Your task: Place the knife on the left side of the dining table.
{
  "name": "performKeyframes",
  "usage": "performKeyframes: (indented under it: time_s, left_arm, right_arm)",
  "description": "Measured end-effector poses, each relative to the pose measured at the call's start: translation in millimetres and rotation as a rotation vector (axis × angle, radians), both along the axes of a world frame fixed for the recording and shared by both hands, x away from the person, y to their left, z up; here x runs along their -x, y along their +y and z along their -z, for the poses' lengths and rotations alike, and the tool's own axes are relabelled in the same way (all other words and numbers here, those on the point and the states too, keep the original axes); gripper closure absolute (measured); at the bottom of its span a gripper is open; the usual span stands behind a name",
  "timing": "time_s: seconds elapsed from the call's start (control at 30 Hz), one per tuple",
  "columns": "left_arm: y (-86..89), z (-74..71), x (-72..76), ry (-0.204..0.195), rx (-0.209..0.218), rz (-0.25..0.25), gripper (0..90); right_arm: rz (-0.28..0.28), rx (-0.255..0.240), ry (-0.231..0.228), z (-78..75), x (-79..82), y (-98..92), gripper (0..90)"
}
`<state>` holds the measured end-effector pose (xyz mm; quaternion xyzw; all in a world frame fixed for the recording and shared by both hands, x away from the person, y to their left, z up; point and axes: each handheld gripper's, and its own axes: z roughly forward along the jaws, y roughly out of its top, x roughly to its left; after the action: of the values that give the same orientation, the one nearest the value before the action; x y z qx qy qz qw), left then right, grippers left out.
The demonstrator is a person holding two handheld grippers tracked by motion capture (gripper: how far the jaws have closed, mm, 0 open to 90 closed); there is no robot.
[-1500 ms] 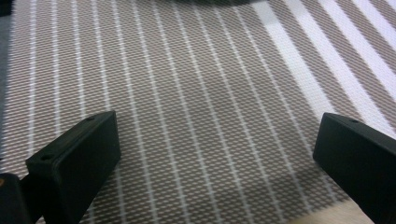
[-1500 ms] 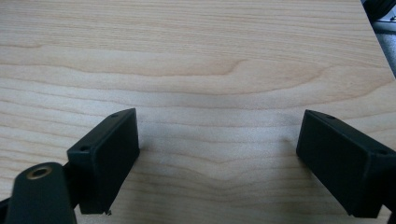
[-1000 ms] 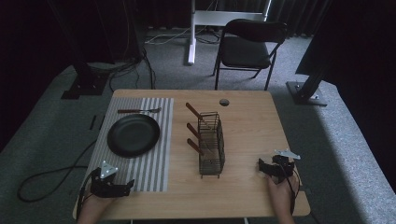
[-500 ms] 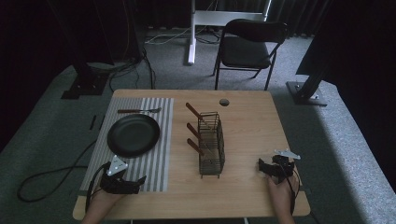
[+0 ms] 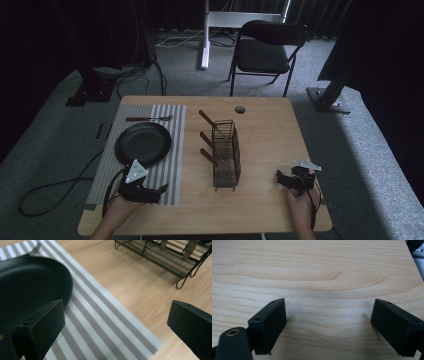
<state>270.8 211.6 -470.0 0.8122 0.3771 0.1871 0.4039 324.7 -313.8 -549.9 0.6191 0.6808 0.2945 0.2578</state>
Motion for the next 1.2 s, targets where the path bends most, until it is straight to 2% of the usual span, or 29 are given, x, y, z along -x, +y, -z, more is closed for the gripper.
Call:
performKeyframes:
  time_s: [0.13, 0.33, 0.57, 0.8, 0.97, 1.2]
  left_arm:
    - [-7.8, -5.5, -2.8, -0.016, 0.004, 0.020, 1.8]
    - [-21.1, -16.3, -7.7, -0.030, 0.027, 0.076, 1.8]
    - [-31.7, -25.1, -12.8, -0.044, 0.054, 0.116, 1.8]
    - [-41.7, -32.8, -17.0, -0.054, 0.064, 0.156, 1.8]
    - [-53.7, -42.7, -19.6, -0.075, 0.067, 0.192, 1.8]
    - [-66.2, -53.8, -25.2, -0.077, 0.086, 0.234, 1.8]
  right_arm:
    - [0.000, 0.000, 0.000, 0.0, 0.0, 0.0, 12.1]
    - [0.000, 0.000, 0.000, 0.0, 0.0, 0.0, 12.1]
    - [0.000, 0.001, 0.000, 0.0, 0.0, -0.1, 12.1]
    - [0.000, 0.000, -0.001, 0.1, 0.0, 0.0, 12.1]
    - [-0.001, 0.001, -0.001, 0.1, 0.0, -0.1, 12.1]
    - [-0.001, 0.001, -0.001, 0.1, 0.0, -0.1, 12.1]
